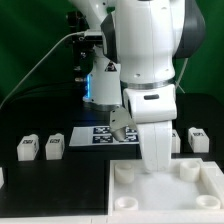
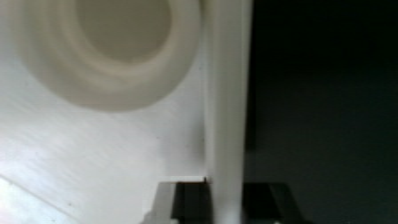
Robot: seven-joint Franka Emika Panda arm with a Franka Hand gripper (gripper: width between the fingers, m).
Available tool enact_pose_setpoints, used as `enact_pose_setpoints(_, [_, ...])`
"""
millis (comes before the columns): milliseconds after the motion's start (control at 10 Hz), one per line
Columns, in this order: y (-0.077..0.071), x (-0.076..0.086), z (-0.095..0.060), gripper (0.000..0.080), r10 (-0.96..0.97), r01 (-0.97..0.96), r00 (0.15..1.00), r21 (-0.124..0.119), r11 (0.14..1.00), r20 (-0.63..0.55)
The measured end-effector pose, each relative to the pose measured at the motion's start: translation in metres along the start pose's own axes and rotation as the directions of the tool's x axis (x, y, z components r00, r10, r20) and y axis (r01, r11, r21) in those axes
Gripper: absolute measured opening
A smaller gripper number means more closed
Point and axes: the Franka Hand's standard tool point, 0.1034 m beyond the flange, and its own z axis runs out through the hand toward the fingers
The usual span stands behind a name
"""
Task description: Assemble one leg
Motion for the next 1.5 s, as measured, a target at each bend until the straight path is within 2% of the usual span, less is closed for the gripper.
enact_pose_setpoints(100, [0.0, -0.0001, 0.0001, 0.0064, 0.0, 0.0, 1.0, 0.0, 1.0, 0.0])
enact_pose_setpoints(200, [-0.0003, -0.0006, 0.0006, 0.0138, 0.001, -0.001, 1.0, 0.001, 1.0, 0.0])
enact_pose_setpoints(300, [-0.0003, -0.0011, 0.0006, 0.0138, 0.002, -0.002, 1.0, 0.001, 1.0, 0.0])
enact_pose_setpoints(500, [-0.0002, -0.0018, 0.0007, 0.0524, 0.004, -0.004, 1.0, 0.001, 1.0, 0.0])
enact_pose_setpoints(600, [-0.0002, -0.0021, 0.0007, 0.0609, 0.004, -0.004, 1.0, 0.001, 1.0, 0.0])
enact_pose_setpoints(900, [-0.0002, -0.0028, 0.0008, 0.0648, 0.006, -0.006, 1.0, 0.001, 1.0, 0.0])
enact_pose_setpoints(1400, [0.0, -0.0036, 0.0005, 0.0649, 0.011, -0.011, 1.0, 0.001, 1.0, 0.0])
enact_pose_setpoints(1500, [0.0016, -0.0009, -0.0081, 0.0649, 0.109, -0.109, 0.994, -0.011, 0.994, 0.002])
